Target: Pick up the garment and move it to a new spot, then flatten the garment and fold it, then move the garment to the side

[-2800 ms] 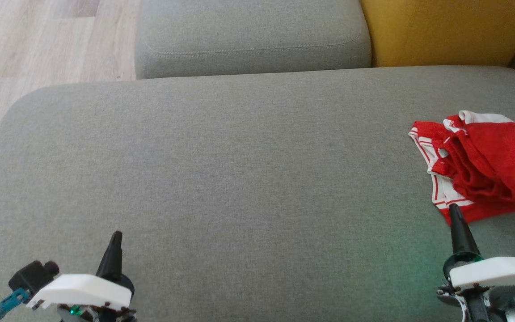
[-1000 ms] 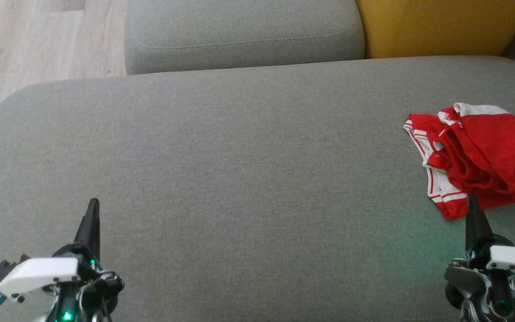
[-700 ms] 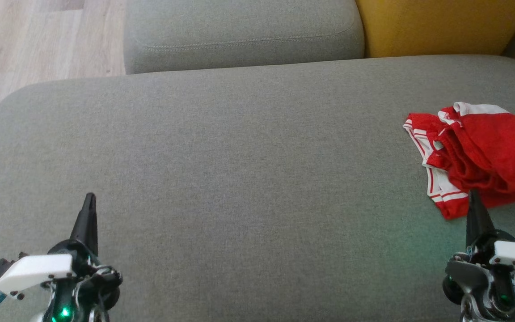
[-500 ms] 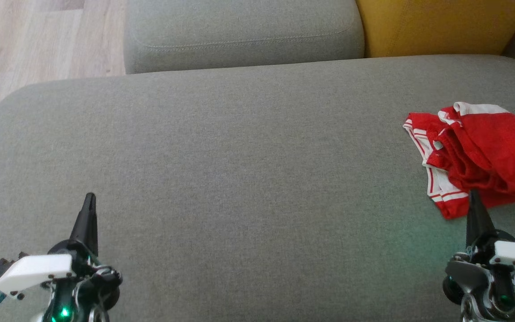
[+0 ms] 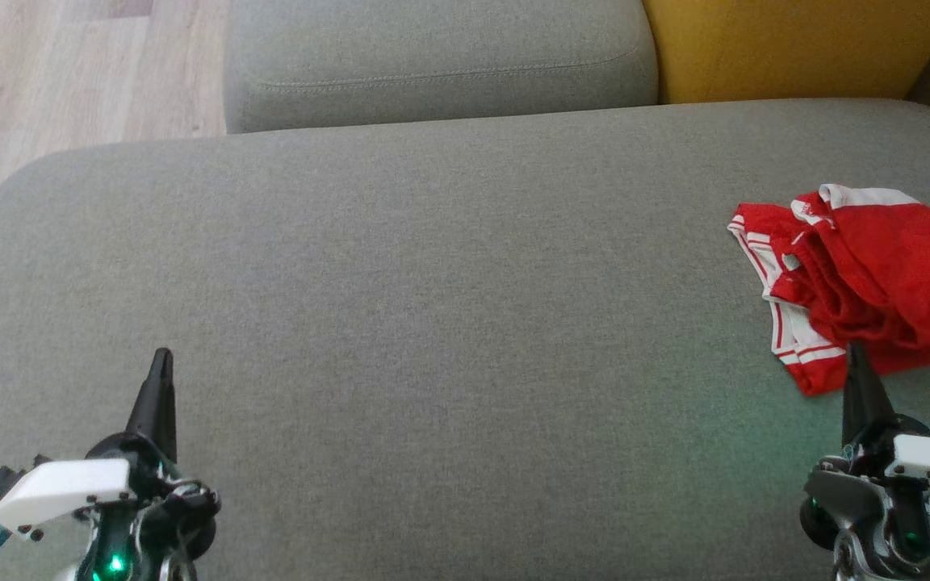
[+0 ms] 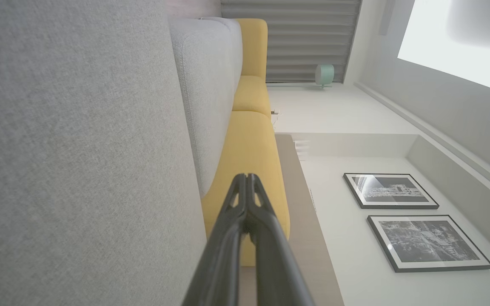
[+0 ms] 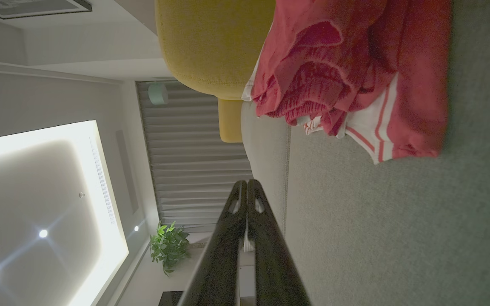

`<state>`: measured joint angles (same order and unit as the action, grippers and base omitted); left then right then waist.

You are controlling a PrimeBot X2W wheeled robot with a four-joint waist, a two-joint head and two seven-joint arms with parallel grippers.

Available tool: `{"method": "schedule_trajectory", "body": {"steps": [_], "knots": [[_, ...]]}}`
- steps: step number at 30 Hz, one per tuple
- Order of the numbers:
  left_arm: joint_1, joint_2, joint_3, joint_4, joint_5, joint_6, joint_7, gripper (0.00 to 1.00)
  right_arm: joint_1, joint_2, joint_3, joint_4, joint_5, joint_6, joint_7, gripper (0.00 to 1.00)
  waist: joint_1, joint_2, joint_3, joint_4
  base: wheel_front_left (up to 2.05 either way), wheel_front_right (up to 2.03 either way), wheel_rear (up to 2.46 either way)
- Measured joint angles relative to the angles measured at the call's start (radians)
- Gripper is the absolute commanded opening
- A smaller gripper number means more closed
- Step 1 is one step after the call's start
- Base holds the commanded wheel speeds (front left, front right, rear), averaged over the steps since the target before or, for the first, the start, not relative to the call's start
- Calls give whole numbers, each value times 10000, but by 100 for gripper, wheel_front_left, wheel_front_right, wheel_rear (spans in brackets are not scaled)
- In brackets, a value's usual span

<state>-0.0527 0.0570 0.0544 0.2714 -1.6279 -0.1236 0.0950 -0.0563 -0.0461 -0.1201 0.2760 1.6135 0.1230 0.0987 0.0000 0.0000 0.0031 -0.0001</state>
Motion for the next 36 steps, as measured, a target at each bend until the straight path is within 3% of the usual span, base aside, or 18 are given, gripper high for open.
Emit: {"method": "schedule_trajectory", "body": {"steps": [36], "knots": [[0, -50, 163, 4, 2, 0, 15, 0, 0, 0, -75, 0, 0, 0, 29, 0, 0, 0, 0, 0, 0, 0, 0]]}}
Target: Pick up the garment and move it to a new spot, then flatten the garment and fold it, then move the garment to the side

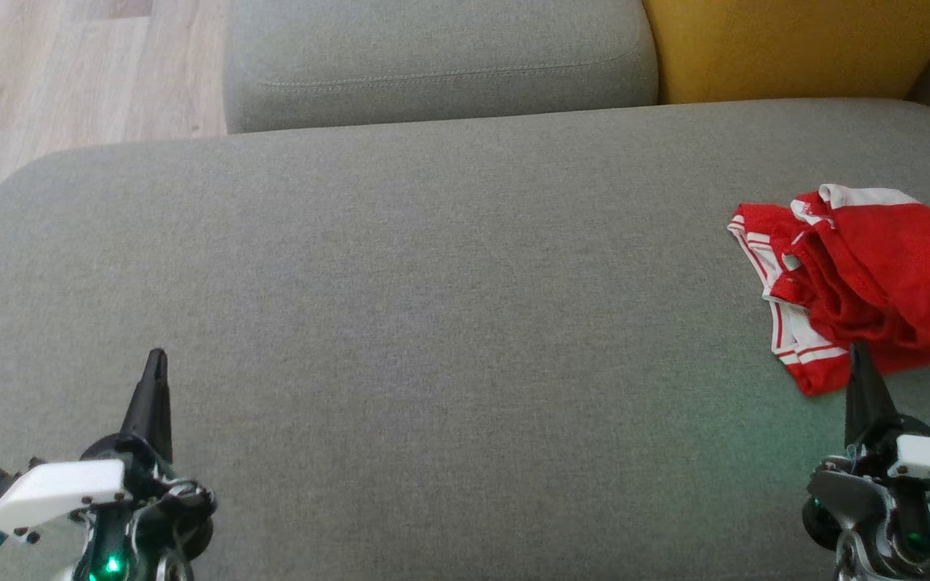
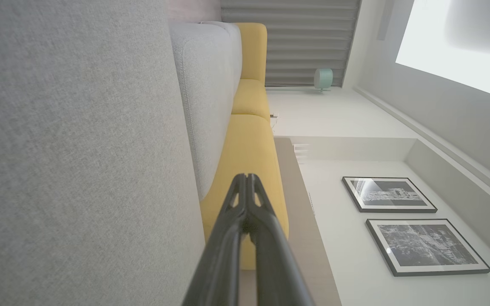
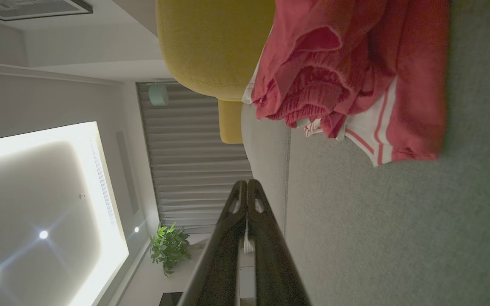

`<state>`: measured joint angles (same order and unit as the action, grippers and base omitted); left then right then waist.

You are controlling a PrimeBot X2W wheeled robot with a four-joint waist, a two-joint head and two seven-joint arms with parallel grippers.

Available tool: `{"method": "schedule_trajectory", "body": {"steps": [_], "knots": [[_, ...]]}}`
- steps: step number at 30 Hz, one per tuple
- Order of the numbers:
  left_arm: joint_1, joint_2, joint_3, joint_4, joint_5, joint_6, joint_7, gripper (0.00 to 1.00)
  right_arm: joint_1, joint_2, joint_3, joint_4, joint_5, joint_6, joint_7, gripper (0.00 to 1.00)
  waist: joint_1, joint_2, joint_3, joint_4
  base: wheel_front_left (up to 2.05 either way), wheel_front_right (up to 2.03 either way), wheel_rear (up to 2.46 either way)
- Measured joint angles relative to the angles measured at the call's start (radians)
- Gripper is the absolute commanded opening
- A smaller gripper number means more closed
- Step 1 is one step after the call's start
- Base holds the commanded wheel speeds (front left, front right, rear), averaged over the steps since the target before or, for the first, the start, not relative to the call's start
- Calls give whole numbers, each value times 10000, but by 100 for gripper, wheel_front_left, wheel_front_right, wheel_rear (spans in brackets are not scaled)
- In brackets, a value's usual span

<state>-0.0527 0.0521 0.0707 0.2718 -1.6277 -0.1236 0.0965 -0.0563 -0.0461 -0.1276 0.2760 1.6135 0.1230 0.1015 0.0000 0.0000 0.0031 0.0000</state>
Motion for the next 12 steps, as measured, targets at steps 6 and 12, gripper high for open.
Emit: {"method": "schedule_trajectory", "body": {"steps": [6, 12], "knots": [[0, -10, 10, 6, 2, 0, 0, 0, 0, 2, -4, 0, 0, 0, 0, 0, 0, 0, 0, 0, 0, 0, 0], [0, -19, 15, 10, 31, 0, 0, 0, 0, 2, -8, 0, 0, 0, 0, 0, 0, 0, 0, 0, 0, 0, 0]]}}
